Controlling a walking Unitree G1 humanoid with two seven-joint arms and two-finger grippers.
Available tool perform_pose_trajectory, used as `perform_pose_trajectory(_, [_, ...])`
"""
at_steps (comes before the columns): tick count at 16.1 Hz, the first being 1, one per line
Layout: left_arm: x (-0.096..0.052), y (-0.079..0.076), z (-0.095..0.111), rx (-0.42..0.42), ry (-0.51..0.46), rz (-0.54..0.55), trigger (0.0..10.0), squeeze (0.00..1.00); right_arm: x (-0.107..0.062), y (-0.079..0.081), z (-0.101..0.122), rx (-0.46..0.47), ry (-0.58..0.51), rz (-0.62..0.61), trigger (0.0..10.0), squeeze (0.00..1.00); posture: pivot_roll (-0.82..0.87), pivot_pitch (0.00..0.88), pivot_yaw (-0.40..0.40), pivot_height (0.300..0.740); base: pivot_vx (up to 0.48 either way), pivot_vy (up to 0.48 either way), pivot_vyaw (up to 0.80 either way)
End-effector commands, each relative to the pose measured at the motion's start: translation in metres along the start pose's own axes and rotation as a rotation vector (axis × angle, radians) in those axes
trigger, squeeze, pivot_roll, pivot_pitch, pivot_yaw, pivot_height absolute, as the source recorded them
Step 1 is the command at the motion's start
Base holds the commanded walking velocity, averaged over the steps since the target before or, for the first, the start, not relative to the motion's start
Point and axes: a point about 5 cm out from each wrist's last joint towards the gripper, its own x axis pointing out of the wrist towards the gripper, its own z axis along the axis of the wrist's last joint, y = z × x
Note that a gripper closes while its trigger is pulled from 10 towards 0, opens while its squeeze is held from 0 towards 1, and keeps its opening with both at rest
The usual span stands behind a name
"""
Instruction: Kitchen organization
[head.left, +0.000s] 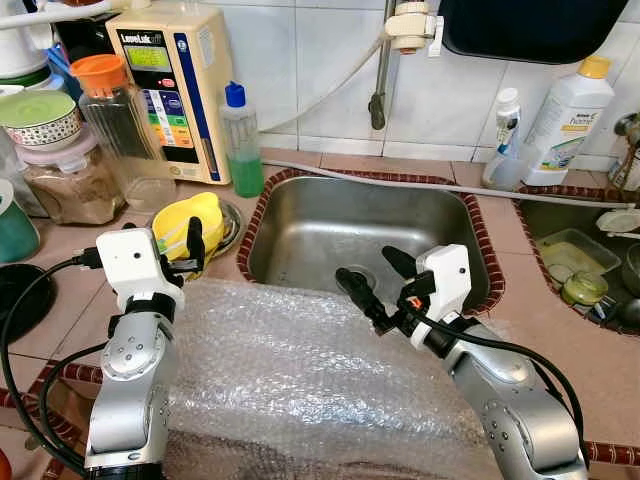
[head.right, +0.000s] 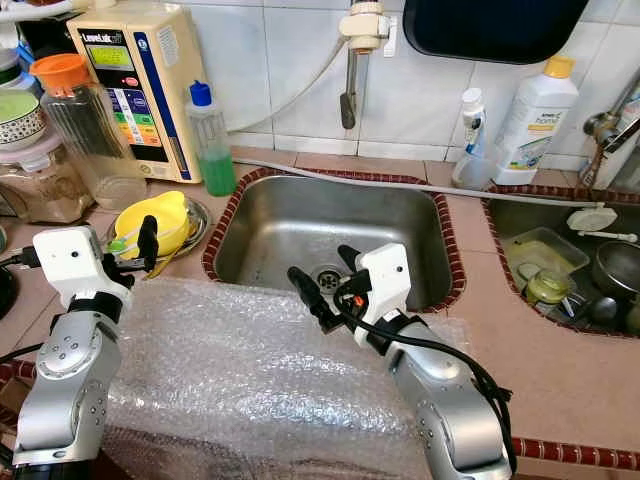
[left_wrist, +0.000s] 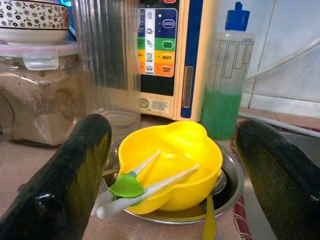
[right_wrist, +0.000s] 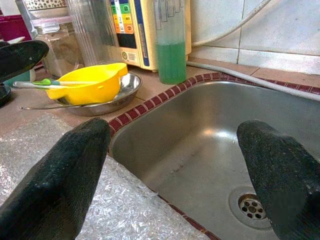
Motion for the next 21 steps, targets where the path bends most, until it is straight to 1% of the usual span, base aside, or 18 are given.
perform_pose_trajectory(1, [-0.001, 0.001, 0.003, 0.005, -0.013, 0.003, 10.0, 0.00, 0.000, 0.001, 0.005, -0.009, -0.017, 0.003, 10.0, 0.00, 0.08, 0.000, 0.039, 0.740, 0.000, 0.000, 0.00])
perform_pose_trajectory(2, [-0.002, 0.000, 0.003, 0.004, -0.011, 0.001, 10.0, 0.00, 0.000, 0.003, 0.004, -0.021, -0.001, 0.010, 10.0, 0.00, 0.00, 0.000, 0.000, 0.740, 0.000, 0.000, 0.00])
perform_pose_trajectory(3, [0.001, 0.006, -0.012, -0.040, 0.065, 0.033, 10.0, 0.00, -0.002, 0.015, -0.004, -0.018, 0.020, 0.076, 10.0, 0.00, 0.06, 0.000, 0.051, 0.740, 0.000, 0.000, 0.00])
perform_pose_trajectory(4, [0.002, 0.008, -0.014, -0.045, 0.073, 0.039, 10.0, 0.00, -0.002, 0.018, -0.004, -0.009, 0.020, 0.095, 10.0, 0.00, 0.06, 0.000, 0.051, 0.740, 0.000, 0.000, 0.00])
perform_pose_trajectory(9, [0.004, 0.011, -0.015, -0.057, 0.081, 0.060, 10.0, 0.00, -0.001, 0.020, -0.003, -0.009, 0.020, 0.116, 10.0, 0.00, 0.07, 0.000, 0.052, 0.740, 0.000, 0.000, 0.00])
perform_pose_trajectory(11, [0.009, 0.016, -0.020, -0.116, 0.108, 0.095, 10.0, 0.00, -0.001, 0.021, -0.003, -0.014, 0.021, 0.119, 10.0, 0.00, 0.07, 0.000, 0.049, 0.740, 0.000, 0.000, 0.00])
perform_pose_trajectory(14, [0.012, 0.016, -0.021, -0.164, 0.116, 0.087, 10.0, 0.00, -0.001, 0.020, -0.003, -0.020, 0.021, 0.121, 10.0, 0.00, 0.07, 0.000, 0.048, 0.740, 0.000, 0.000, 0.00])
perform_pose_trajectory(15, [0.013, 0.015, -0.022, -0.192, 0.122, 0.088, 7.3, 0.00, -0.001, 0.020, -0.003, -0.023, 0.021, 0.120, 10.0, 0.00, 0.06, 0.000, 0.048, 0.740, 0.000, 0.000, 0.00])
perform_pose_trajectory(16, [0.014, 0.013, -0.025, -0.245, 0.139, 0.086, 0.0, 0.00, -0.001, 0.019, -0.002, -0.027, 0.020, 0.119, 10.0, 0.00, 0.06, 0.000, 0.048, 0.740, 0.000, 0.000, 0.00])
perform_pose_trajectory(21, [0.017, 0.010, -0.032, -0.307, 0.171, 0.080, 0.0, 0.00, -0.001, 0.018, -0.002, -0.036, 0.019, 0.112, 10.0, 0.00, 0.06, 0.000, 0.054, 0.740, 0.000, 0.000, 0.00])
